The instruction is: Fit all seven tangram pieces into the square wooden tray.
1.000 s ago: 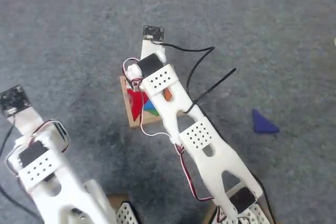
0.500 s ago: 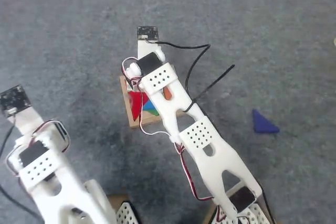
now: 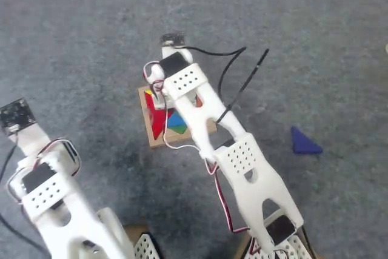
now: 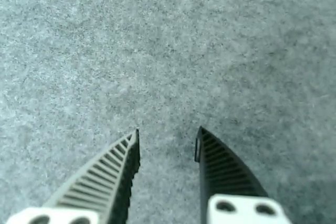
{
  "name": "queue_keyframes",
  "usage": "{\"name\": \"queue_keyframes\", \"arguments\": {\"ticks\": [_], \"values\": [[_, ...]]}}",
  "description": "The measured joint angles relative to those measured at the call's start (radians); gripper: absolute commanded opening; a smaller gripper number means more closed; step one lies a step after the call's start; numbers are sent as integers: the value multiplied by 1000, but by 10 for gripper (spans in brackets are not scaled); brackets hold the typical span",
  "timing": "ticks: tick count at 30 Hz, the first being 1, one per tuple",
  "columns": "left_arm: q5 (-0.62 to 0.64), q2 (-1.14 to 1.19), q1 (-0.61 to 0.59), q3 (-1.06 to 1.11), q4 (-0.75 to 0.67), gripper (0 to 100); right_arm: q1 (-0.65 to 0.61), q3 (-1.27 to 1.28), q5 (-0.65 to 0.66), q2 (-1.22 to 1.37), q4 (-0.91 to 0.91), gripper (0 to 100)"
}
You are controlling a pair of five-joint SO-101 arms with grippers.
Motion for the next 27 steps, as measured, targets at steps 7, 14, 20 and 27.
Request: {"name": "queue_keyframes", "arguments": {"ticks": [7,14,20,27], "values": [[0,0,0,0,0,171,5,0,0,34,0,126],[0,0,0,0,0,171,-72,0,0,34,0,126],[0,0,0,0,0,171,-84,0,2,34,0,126],[0,0,0,0,0,171,-71,0,2,34,0,126]]}}
